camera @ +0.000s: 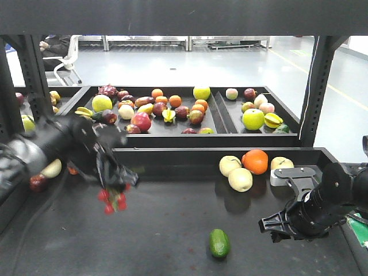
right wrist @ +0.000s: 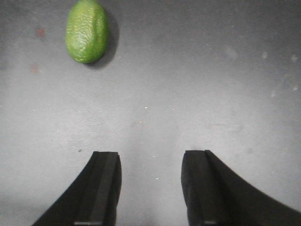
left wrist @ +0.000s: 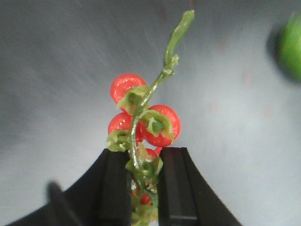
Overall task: Pick snacks and fruit into basket
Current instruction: 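Lower the right gripper over the green lime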
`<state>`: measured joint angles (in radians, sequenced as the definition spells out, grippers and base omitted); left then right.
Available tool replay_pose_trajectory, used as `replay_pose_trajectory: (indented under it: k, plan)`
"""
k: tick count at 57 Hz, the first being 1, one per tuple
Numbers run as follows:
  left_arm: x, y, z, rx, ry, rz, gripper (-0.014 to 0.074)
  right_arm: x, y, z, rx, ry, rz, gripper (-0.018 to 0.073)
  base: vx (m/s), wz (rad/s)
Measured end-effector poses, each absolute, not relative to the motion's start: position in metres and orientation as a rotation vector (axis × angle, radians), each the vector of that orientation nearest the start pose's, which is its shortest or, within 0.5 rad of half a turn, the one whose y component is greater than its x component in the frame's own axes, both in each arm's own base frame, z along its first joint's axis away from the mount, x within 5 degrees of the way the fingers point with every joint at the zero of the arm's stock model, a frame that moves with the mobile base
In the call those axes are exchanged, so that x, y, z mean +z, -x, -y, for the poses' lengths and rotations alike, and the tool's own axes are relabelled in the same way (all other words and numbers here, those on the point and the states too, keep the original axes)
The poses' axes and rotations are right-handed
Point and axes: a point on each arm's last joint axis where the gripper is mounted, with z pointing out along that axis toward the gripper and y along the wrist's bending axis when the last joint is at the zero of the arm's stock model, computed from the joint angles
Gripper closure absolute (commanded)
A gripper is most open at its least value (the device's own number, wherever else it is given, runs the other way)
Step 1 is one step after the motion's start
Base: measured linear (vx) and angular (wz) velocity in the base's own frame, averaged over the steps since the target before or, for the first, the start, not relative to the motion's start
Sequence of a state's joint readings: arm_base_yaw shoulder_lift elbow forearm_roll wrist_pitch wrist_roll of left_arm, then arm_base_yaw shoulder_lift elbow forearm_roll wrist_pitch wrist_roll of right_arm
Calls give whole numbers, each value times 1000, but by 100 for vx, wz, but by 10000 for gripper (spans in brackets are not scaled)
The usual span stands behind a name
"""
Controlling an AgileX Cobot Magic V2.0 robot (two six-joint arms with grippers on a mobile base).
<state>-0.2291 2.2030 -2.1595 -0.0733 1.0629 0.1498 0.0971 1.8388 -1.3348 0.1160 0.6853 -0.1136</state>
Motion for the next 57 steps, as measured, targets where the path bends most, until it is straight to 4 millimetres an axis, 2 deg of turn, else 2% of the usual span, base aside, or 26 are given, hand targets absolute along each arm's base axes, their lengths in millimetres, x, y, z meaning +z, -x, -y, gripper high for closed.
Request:
replay_pose_trajectory:
  k: [8, 15, 19, 31, 37, 45, 51, 57]
  plan:
    - [322, -468, 107, -134, -393, -2493, 603, 223, -388, -48, 147, 219, -2671, 167, 0, 0]
    - [344, -459, 102, -131, -364, -2452, 603, 227, -391, -58, 150, 298, -2656, 134, 0, 0]
    - [352, -452, 100, -130, -358, -2436, 603, 230, -397, -71, 158, 350, -2638, 109, 0, 0]
    - [350, -425, 93, -113, -328, -2425, 603, 231, -430, -107, 206, 430, -2641, 26, 0, 0]
    - [343, -401, 85, -92, -326, -2433, 603, 224, -451, -113, 234, 388, -2703, 8, 0, 0]
    - [348, -365, 73, -80, -312, -2406, 603, 212, -479, -121, 249, 370, -2756, 8, 0, 0]
    - [348, -344, 65, -74, -294, -2394, 603, 199, -492, -123, 256, 324, -2794, 8, 0, 0]
    - [348, -330, 60, -62, -293, -2395, 602, 184, -497, -124, 256, 292, -2831, 8, 0, 0]
